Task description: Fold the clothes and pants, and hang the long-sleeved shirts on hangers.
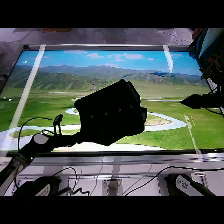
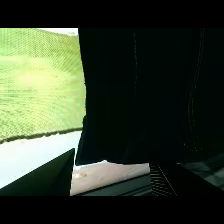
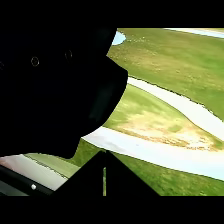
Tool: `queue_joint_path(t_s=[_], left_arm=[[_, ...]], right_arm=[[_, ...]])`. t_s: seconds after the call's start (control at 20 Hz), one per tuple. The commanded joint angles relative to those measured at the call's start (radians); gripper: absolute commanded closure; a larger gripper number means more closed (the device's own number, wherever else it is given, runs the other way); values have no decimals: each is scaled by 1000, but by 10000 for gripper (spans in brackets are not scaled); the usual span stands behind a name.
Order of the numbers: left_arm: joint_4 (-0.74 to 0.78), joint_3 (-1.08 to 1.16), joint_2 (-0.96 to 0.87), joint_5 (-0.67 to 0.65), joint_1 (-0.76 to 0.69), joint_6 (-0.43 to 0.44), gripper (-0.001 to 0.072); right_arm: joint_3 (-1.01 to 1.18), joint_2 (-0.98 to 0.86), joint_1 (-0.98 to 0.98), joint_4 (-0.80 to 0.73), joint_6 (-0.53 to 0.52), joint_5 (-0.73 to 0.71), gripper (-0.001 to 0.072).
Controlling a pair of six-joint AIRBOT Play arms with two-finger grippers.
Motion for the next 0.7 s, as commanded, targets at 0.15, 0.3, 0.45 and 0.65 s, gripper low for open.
queue_joint_path(t_s=[0.15, 0.3, 0.45, 0.65], left_arm=[[-29, 2, -88, 56, -113, -15, 319], [-25, 43, -77, 50, -116, 27, 703], [-25, 157, -47, -28, -116, 113, 701], [-25, 361, 47, -112, -116, 113, 703]], right_arm=[[-1, -1, 0, 1, 2, 8, 702], [-1, -1, 0, 0, 2, 8, 702], [-2, -1, 0, -5, 0, 8, 703], [-33, -2, 0, -25, -28, 57, 703]])
